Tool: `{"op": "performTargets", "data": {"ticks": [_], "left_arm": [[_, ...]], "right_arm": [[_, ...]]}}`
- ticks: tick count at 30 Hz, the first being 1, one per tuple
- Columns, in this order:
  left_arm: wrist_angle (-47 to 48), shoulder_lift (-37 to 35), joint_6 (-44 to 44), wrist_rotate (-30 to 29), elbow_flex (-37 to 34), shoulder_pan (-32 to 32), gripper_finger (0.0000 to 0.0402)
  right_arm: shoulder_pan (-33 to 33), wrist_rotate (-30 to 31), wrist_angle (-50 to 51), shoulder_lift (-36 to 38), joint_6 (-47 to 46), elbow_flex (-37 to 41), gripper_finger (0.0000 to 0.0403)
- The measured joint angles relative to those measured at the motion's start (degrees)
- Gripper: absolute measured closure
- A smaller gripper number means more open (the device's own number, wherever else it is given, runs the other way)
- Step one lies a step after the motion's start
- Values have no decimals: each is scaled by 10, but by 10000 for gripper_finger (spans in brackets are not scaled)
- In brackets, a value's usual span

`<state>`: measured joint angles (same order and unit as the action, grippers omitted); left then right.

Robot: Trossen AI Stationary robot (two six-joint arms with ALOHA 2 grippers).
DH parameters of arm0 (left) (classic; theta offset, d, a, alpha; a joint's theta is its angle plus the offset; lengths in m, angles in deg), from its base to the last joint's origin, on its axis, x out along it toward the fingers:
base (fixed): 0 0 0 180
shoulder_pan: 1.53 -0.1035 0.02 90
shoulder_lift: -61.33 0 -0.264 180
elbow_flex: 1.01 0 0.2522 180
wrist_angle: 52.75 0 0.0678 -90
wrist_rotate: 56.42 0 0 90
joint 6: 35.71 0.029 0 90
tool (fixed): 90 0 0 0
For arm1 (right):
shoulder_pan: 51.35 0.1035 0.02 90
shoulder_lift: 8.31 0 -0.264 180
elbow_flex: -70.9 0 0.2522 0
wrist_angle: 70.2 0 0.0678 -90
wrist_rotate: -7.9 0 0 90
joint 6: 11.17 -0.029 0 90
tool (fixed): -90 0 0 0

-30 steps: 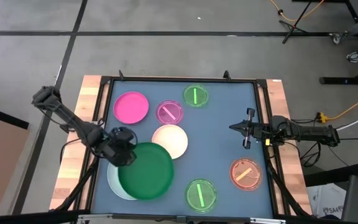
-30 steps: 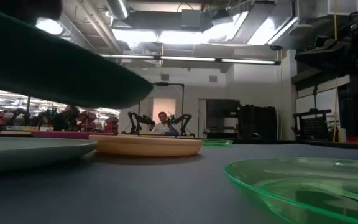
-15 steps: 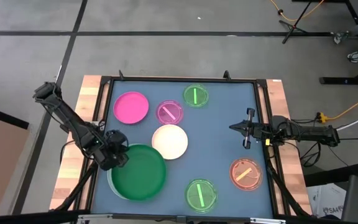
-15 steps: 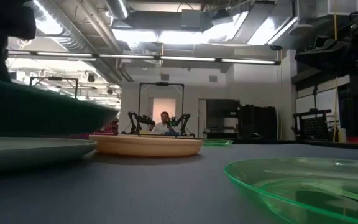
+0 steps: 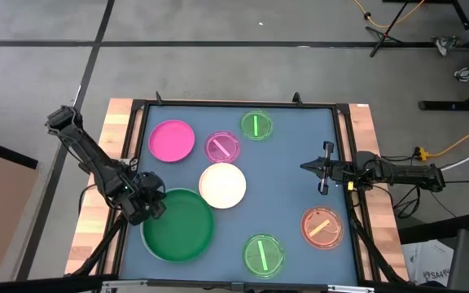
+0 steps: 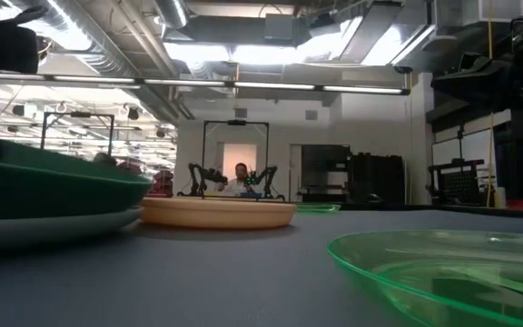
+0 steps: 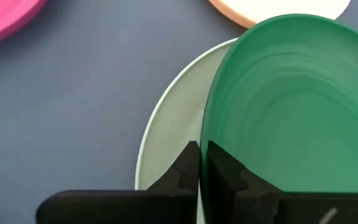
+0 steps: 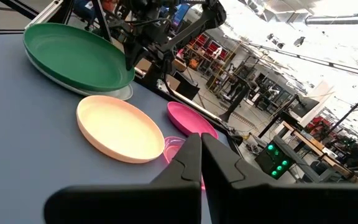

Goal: Stack plastic plates
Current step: Stack the dark green plate on top of blue plate

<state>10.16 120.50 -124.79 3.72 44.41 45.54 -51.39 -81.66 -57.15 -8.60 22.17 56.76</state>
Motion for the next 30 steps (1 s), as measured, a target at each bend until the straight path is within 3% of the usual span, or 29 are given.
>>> {"op": "performTargets", "data": {"ticks": [10, 15, 30], "left_arm": [[-1, 0, -38, 12, -32, 0, 397], [0, 0, -23, 55, -33, 0, 397], [3, 1, -18, 73, -34, 0, 357]], "right_arm": [[0, 0, 0, 0, 0, 0, 402], [0, 0, 0, 0, 0, 0, 402], [0, 0, 0, 0, 0, 0, 402]]}}
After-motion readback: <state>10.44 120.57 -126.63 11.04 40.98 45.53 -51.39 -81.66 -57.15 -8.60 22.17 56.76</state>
